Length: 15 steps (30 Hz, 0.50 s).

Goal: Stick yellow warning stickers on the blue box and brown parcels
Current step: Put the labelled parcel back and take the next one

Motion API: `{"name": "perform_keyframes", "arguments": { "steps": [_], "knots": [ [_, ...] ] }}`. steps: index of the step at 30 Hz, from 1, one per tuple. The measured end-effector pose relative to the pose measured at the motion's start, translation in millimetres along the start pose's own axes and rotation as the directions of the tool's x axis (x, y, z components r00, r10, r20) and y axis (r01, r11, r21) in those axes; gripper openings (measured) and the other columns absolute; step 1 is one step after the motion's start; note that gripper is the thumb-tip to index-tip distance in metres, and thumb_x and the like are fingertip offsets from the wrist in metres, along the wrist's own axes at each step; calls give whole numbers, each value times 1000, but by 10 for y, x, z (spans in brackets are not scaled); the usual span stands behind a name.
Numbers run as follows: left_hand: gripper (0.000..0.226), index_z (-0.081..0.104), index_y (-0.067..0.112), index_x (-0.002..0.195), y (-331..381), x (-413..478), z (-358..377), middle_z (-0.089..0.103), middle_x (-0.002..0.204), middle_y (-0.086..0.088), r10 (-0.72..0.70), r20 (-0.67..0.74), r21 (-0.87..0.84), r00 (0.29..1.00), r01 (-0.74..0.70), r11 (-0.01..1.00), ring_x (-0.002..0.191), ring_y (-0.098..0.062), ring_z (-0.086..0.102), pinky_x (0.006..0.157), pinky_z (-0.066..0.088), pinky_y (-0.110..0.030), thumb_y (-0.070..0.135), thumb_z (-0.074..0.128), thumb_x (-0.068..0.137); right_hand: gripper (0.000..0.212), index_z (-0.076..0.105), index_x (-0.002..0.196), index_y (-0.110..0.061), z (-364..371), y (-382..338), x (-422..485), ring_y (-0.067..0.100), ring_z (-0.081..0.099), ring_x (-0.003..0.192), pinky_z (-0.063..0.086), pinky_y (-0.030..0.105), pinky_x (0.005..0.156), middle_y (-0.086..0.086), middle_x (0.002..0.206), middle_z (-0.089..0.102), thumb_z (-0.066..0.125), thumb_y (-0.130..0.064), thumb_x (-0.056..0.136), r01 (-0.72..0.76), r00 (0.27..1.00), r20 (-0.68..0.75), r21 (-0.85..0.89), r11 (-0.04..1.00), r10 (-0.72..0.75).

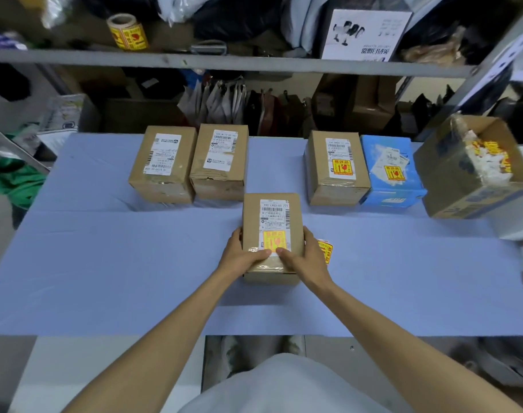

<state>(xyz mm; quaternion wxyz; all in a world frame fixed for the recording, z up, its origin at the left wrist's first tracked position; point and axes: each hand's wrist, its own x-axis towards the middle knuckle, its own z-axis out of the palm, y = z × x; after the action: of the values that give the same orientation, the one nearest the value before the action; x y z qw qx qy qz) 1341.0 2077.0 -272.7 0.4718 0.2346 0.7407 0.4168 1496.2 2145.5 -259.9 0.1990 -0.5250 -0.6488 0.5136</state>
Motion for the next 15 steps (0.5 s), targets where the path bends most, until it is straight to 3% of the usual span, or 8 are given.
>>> {"name": "perform_keyframes", "arguments": {
  "steps": [5,8,10,13,15],
  "knots": [
    [66,45,37,113,166,75,-5,54,95,29,68,19,24,998,-68,997,85,11,54,67,41,-11,26,87,64,47,48,118,-29,-102,-129,91,5,61,96,44,13,76,-10,109,62,73,-21,80,-2,1000,-11,54,999,2],
    [60,49,37,111,418,201,30,47,97,24,133,11,42,991,-134,990,83,11,52,63,40,-5,29,86,64,48,48,123,-28,-205,-234,248,7,61,98,48,23,84,-11,108,61,72,-21,81,-3,999,-45,93,996,7],
    [60,51,34,116,581,311,50,44,100,18,154,-4,68,988,-154,986,85,7,51,69,39,-9,31,85,66,49,48,126,-26,-268,-331,394,9,61,99,49,26,84,-12,106,61,71,-22,82,0,998,-65,112,994,7],
    [67,48,20,129,768,518,53,56,120,4,139,-5,28,990,-139,990,106,-13,58,92,47,-29,26,82,71,50,47,128,-23,-333,-481,657,8,60,99,50,29,86,-9,112,63,70,-24,83,40,998,-59,84,996,-35],
    [70,45,13,133,883,647,43,58,129,-4,130,5,-11,992,-130,991,115,-20,57,102,45,-40,21,80,73,50,48,128,-21,-350,-567,845,14,60,103,50,34,91,-3,118,63,70,-26,83,55,997,-62,35,998,-53]
  ]
}}
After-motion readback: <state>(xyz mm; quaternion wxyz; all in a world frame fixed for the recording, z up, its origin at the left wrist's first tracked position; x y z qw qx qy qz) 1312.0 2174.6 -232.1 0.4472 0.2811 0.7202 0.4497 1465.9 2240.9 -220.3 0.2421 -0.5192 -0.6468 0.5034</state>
